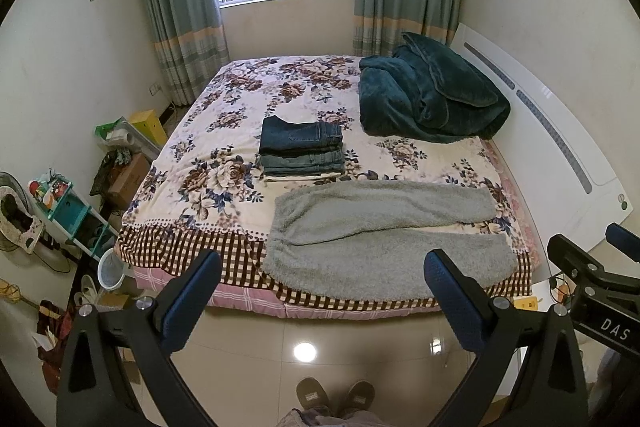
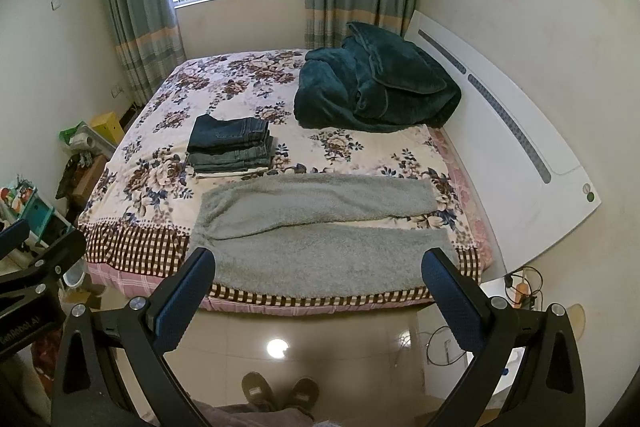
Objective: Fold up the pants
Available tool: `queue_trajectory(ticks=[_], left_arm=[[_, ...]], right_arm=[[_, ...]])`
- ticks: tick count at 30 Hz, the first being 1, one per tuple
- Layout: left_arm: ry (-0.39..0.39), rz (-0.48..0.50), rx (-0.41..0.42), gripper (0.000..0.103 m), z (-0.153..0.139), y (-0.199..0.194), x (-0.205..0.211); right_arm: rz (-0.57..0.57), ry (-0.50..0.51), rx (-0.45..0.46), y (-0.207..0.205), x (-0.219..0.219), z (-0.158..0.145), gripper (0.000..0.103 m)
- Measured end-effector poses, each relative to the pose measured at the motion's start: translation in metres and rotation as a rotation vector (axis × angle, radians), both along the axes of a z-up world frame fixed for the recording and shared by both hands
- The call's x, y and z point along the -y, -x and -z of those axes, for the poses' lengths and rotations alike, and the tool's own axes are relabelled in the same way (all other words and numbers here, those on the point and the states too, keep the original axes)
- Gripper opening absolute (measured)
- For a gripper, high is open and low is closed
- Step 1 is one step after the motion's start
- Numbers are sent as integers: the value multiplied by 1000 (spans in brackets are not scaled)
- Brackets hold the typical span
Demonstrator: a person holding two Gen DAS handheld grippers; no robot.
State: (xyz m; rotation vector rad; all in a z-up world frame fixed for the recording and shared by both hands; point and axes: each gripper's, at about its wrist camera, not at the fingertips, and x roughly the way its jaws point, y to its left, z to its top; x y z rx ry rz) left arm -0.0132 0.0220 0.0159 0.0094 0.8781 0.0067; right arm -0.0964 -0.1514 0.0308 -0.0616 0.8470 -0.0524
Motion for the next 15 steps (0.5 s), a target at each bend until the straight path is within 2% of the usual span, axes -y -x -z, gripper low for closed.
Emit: queue_trajectory(ticks=[15], left_arm=[[2,0,4,103,-6,-4,-1]], right_arm=[[-5,-7,6,0,-2,-2,103]])
